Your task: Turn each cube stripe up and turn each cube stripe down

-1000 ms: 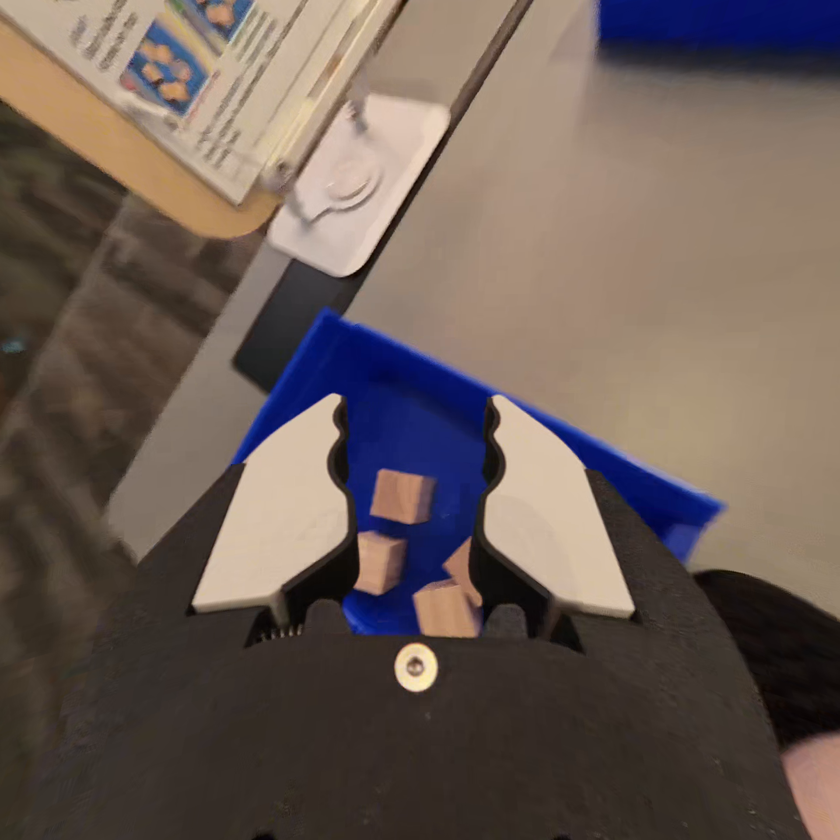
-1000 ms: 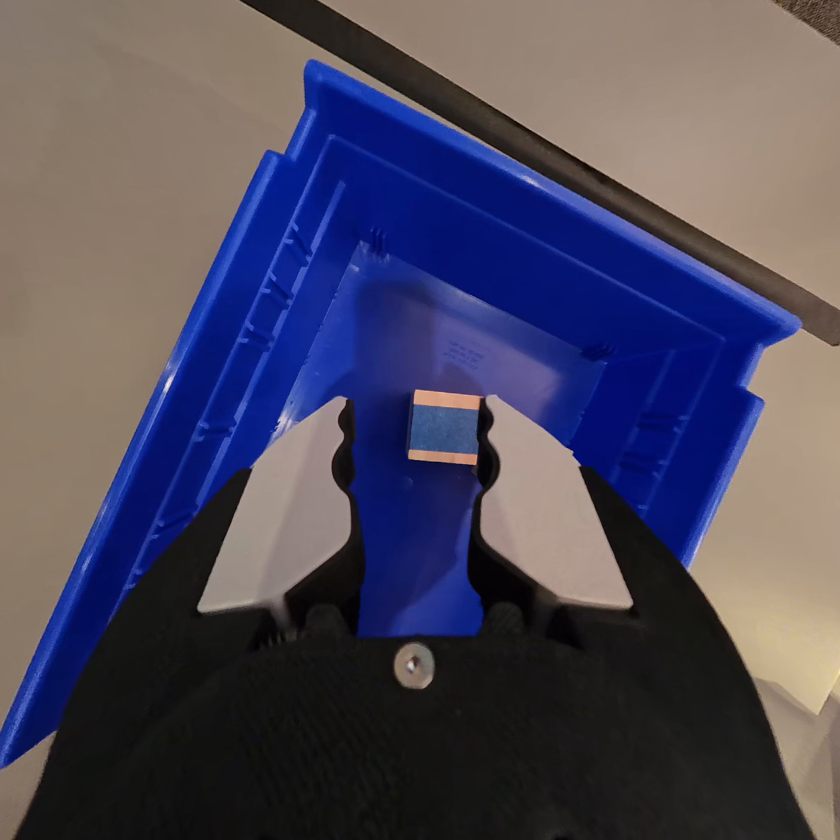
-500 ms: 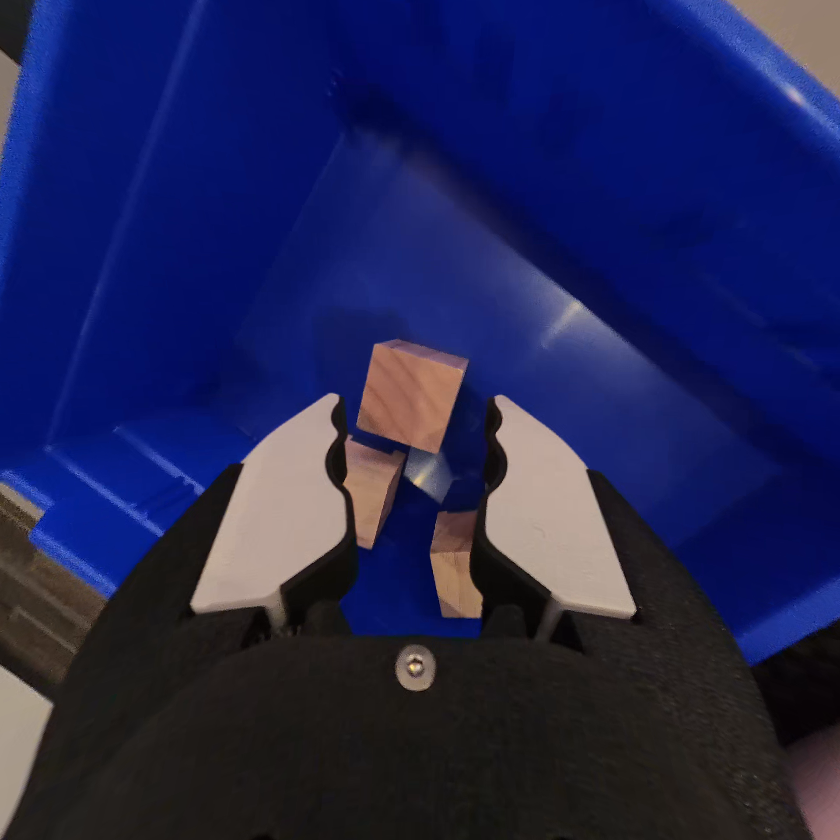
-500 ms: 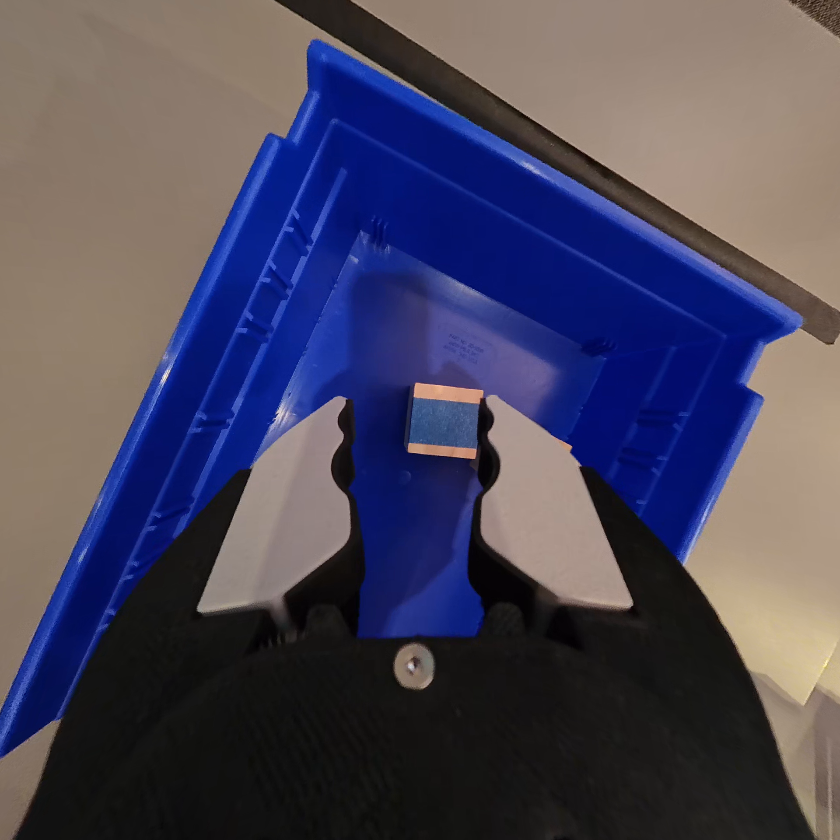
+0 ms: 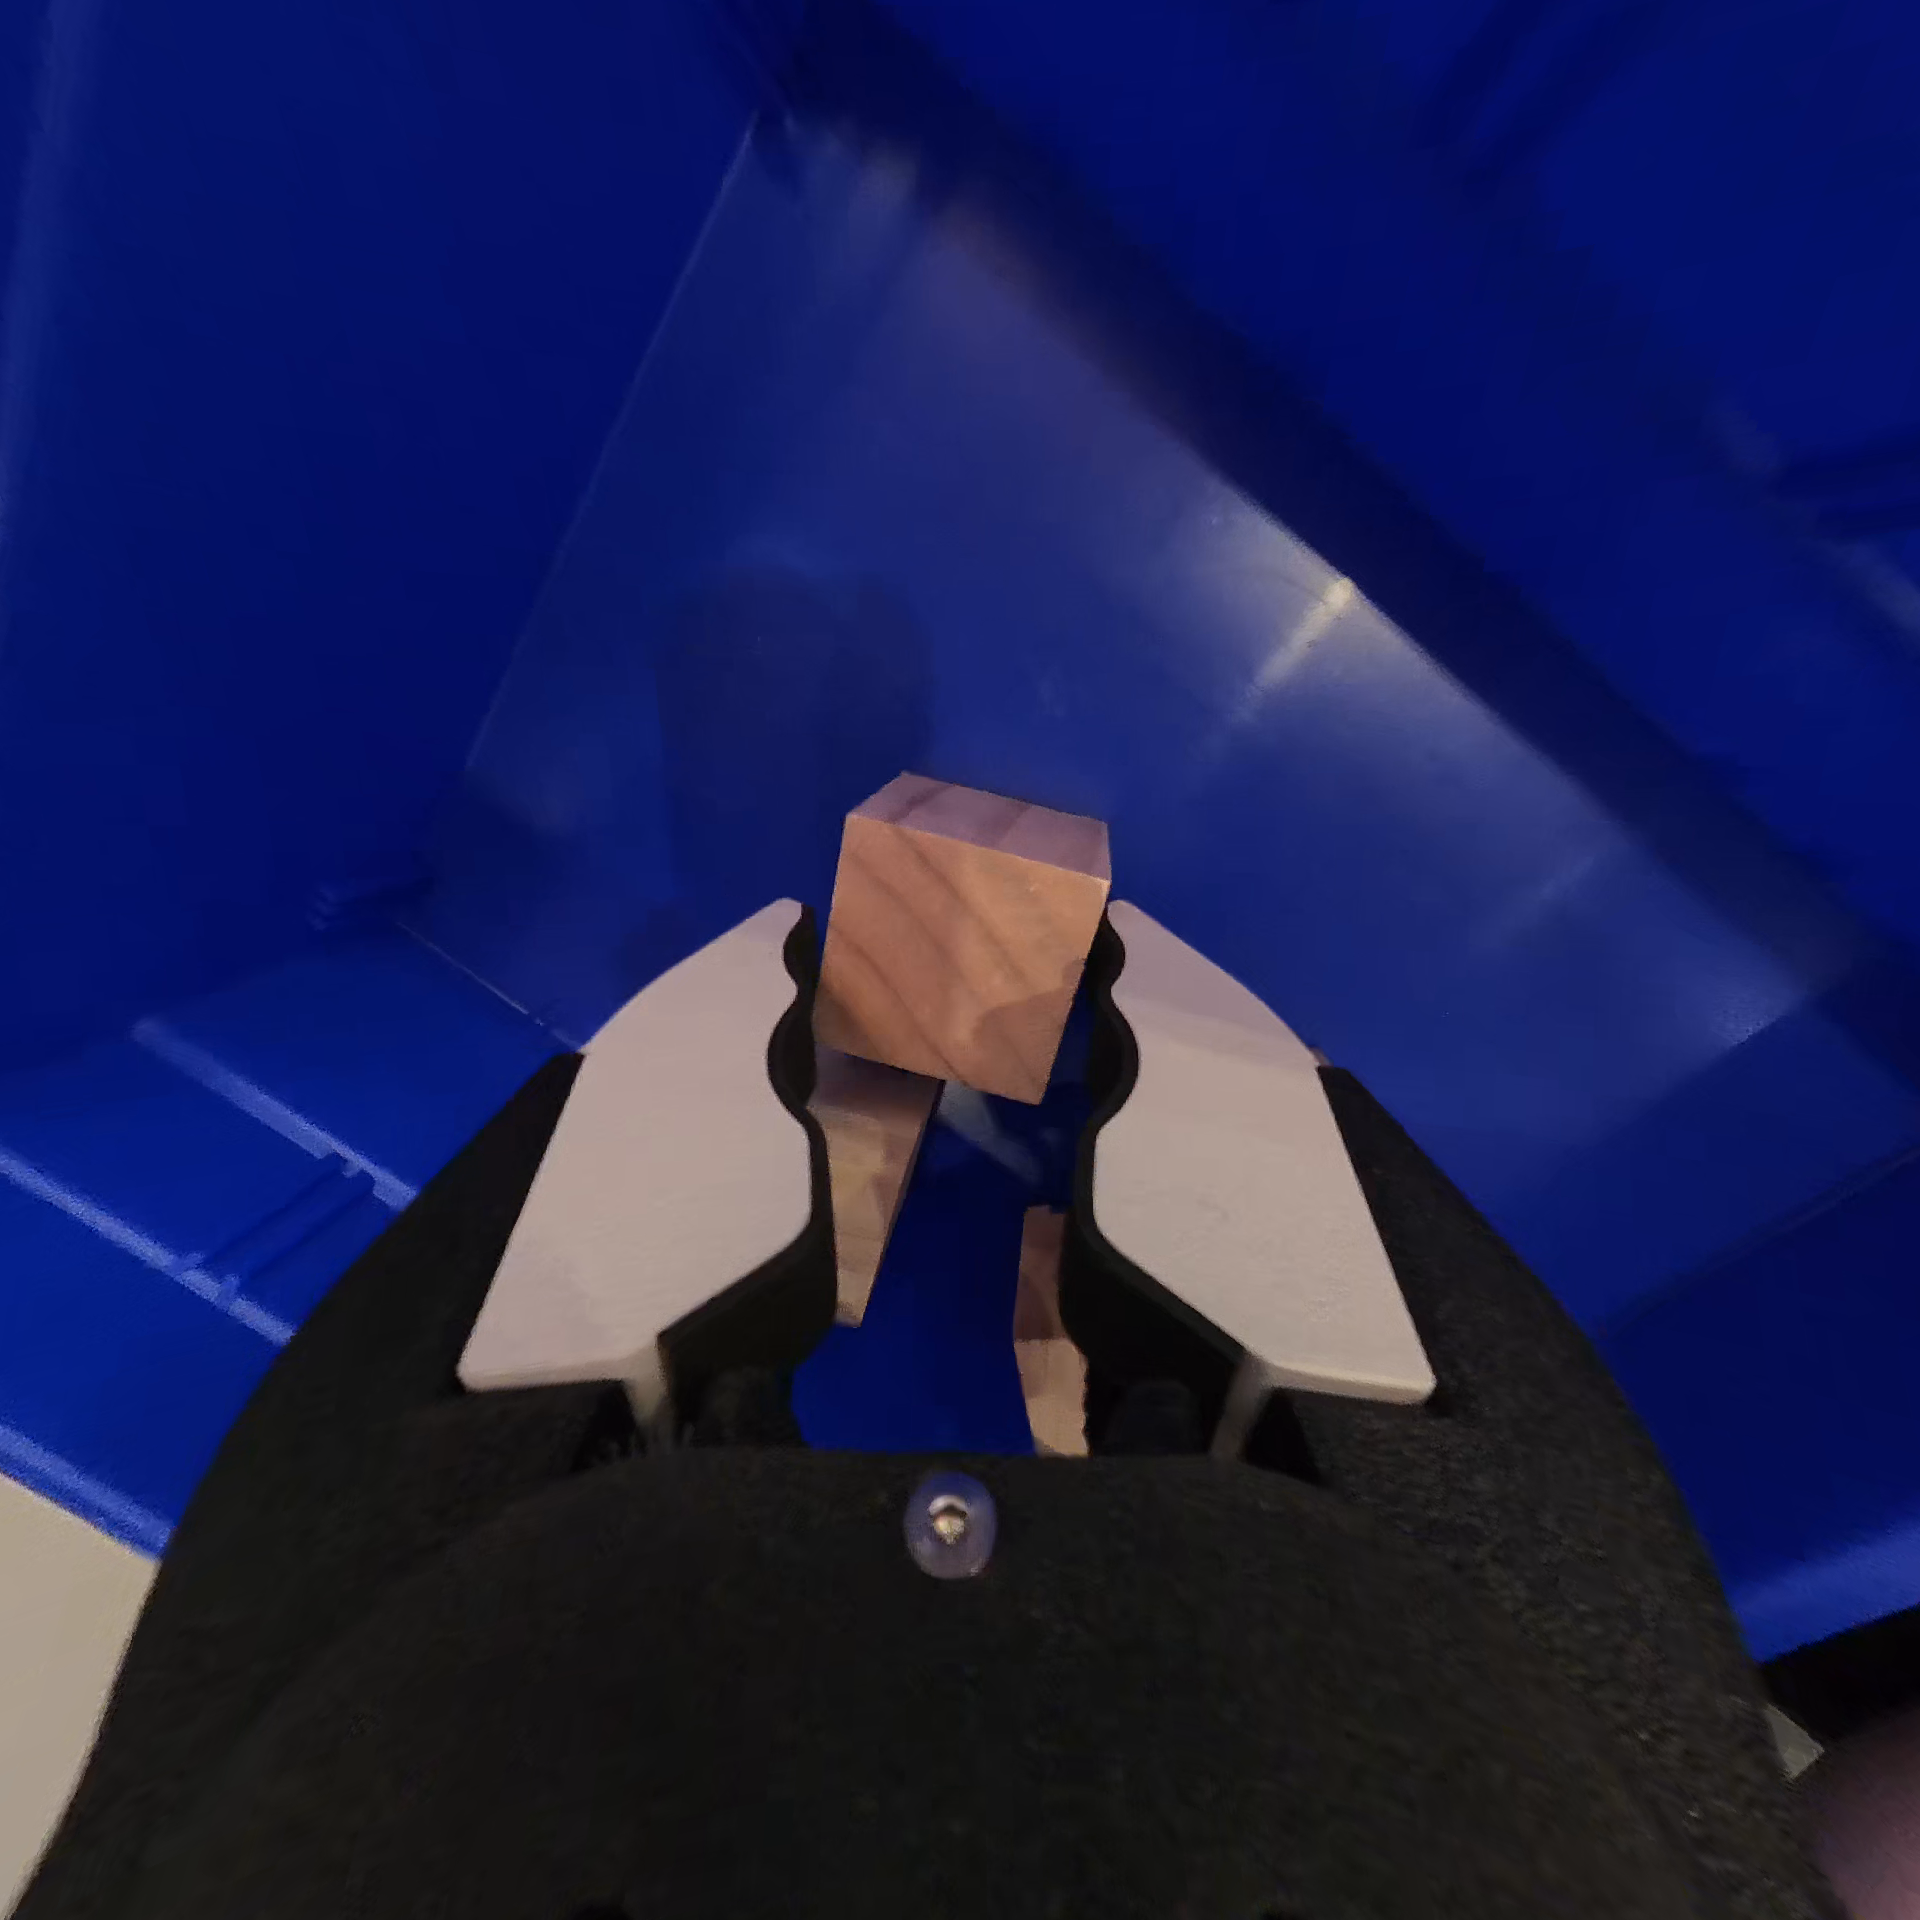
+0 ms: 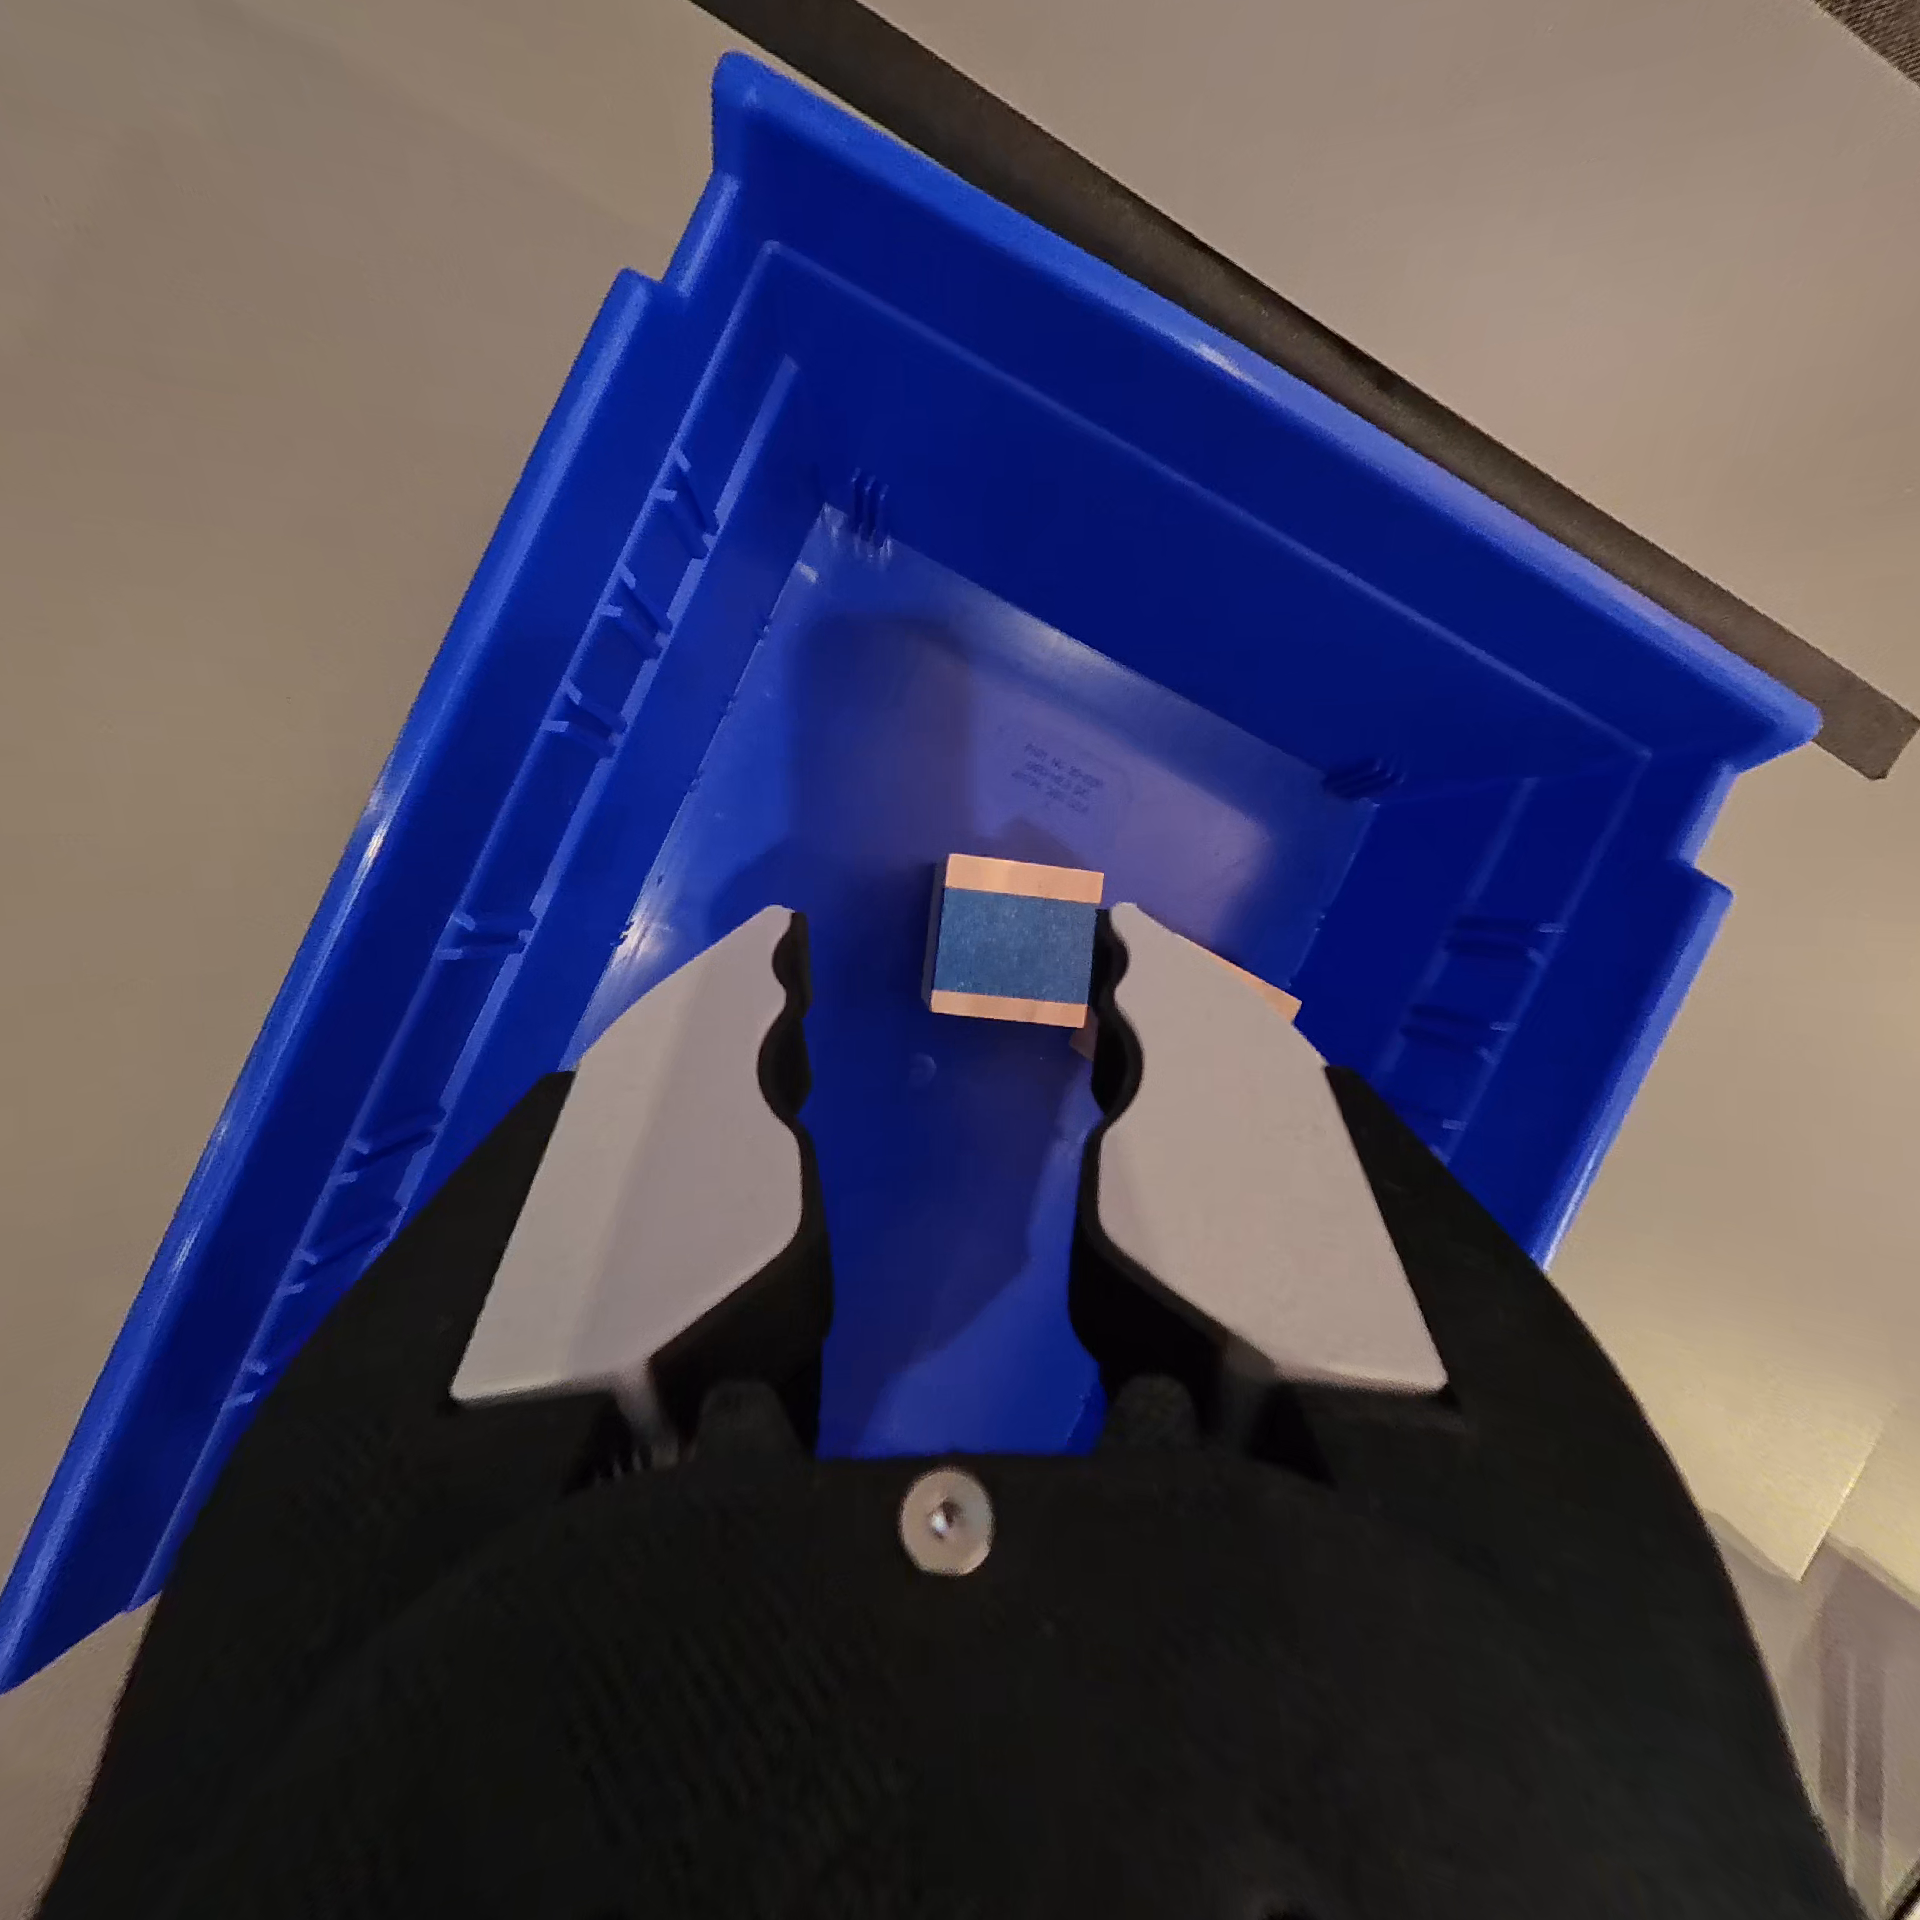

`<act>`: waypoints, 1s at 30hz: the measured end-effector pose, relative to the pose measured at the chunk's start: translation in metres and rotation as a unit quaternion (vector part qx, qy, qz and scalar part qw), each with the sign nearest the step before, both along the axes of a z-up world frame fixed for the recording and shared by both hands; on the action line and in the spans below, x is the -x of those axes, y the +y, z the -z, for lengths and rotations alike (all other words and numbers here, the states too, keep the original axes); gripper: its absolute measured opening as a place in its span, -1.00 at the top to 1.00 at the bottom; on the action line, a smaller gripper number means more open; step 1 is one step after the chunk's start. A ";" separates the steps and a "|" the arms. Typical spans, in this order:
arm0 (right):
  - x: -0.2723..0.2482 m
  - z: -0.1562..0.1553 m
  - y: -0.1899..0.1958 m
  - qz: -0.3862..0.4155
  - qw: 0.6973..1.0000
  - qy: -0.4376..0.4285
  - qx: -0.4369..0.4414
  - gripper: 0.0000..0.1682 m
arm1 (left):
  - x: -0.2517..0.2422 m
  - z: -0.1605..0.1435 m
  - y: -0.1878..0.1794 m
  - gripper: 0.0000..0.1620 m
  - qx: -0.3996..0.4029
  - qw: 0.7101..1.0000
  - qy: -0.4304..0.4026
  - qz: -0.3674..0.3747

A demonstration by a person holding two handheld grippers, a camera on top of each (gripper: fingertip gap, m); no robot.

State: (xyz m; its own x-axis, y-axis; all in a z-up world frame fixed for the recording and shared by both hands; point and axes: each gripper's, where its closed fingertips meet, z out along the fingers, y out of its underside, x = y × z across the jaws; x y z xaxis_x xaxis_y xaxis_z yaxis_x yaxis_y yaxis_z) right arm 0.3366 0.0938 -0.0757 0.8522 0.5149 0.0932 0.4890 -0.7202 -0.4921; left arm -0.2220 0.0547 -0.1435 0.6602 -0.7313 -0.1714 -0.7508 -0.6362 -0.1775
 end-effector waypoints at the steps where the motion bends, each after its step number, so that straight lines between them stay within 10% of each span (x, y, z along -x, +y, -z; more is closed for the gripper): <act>1: 0.000 -0.001 0.000 0.000 1.000 -0.001 -0.003 0.35 | 0.004 -0.001 -0.001 0.39 0.004 1.000 0.016 -0.009; 8: 0.000 -0.052 0.012 0.009 0.989 -0.048 -0.138 0.44 | 0.001 -0.082 0.011 0.39 -0.133 0.989 0.016 -0.063; 13: 0.063 -0.128 0.004 -0.091 0.924 -0.045 -0.369 0.45 | -0.067 -0.164 0.003 0.40 -0.232 0.958 -0.163 -0.035; 23: 0.238 -0.143 -0.113 -0.352 0.718 0.021 -0.600 0.25 | -0.264 -0.221 -0.070 0.40 -0.083 0.847 -0.502 0.152; 30: 0.241 -0.170 -0.143 -0.331 0.667 0.056 -0.665 0.22 | -0.314 -0.230 -0.107 0.41 0.066 0.758 -0.621 0.187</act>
